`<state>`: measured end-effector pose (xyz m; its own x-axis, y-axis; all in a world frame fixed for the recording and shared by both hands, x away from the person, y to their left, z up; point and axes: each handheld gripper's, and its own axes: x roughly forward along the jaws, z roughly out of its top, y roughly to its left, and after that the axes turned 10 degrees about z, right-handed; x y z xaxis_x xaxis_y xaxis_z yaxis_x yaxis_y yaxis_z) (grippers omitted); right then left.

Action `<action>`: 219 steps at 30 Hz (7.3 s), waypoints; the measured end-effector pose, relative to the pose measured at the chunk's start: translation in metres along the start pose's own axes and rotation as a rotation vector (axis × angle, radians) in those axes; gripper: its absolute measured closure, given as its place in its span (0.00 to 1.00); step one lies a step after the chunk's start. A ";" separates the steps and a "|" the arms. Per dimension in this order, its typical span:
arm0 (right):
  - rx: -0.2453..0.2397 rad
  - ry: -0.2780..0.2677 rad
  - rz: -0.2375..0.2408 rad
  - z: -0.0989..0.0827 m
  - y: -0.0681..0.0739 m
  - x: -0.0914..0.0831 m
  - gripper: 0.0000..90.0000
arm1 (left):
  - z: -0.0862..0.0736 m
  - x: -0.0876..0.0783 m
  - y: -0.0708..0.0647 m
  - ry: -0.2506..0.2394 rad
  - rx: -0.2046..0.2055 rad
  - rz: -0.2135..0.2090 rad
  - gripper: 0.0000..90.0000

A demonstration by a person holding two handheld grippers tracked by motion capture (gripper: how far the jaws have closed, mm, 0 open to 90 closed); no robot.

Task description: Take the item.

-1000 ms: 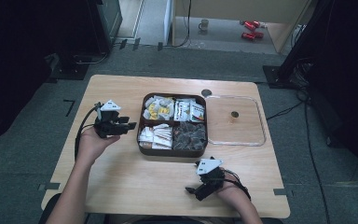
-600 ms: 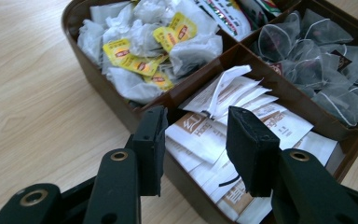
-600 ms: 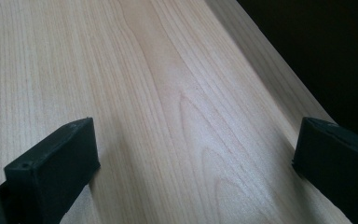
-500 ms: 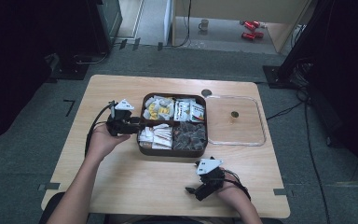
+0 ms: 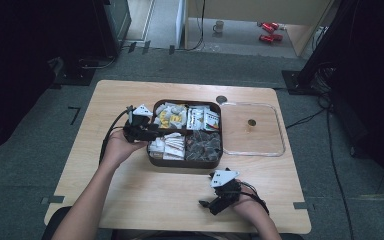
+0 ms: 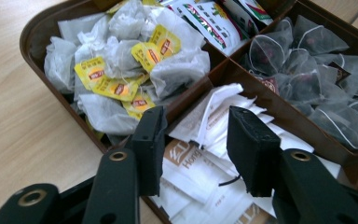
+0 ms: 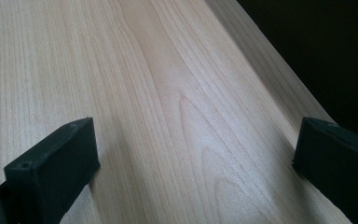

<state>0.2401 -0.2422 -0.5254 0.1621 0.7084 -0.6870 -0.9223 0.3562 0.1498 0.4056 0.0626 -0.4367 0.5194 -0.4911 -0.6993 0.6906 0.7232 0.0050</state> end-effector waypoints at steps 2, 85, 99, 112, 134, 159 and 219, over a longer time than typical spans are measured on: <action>-0.002 0.001 -0.001 0.000 0.000 0.000 0.00 | 0.002 0.003 -0.001 -0.004 0.015 0.012 0.62; 0.017 -0.003 -0.020 -0.002 0.002 -0.001 0.00 | 0.010 0.017 -0.003 0.086 0.145 0.008 0.97; 0.017 -0.003 -0.020 -0.002 0.002 -0.001 0.00 | 0.005 -0.005 0.010 0.038 0.101 0.030 0.97; 0.008 -0.001 -0.012 -0.001 0.001 -0.001 0.00 | -0.003 -0.026 0.025 -0.004 0.038 0.035 0.97; -0.004 0.002 0.001 0.001 -0.001 0.001 0.00 | -0.032 -0.030 0.058 0.046 -0.049 0.116 0.97; -0.004 0.002 0.001 0.001 -0.001 0.001 0.00 | -0.059 -0.005 0.087 0.138 -0.132 0.159 0.95; -0.004 0.002 0.001 0.001 -0.001 0.001 0.00 | -0.082 -0.037 0.090 0.065 -0.189 0.135 0.47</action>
<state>0.2411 -0.2413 -0.5254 0.1606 0.7078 -0.6879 -0.9238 0.3532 0.1478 0.4071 0.1858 -0.4688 0.5628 -0.3564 -0.7458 0.5077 0.8611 -0.0284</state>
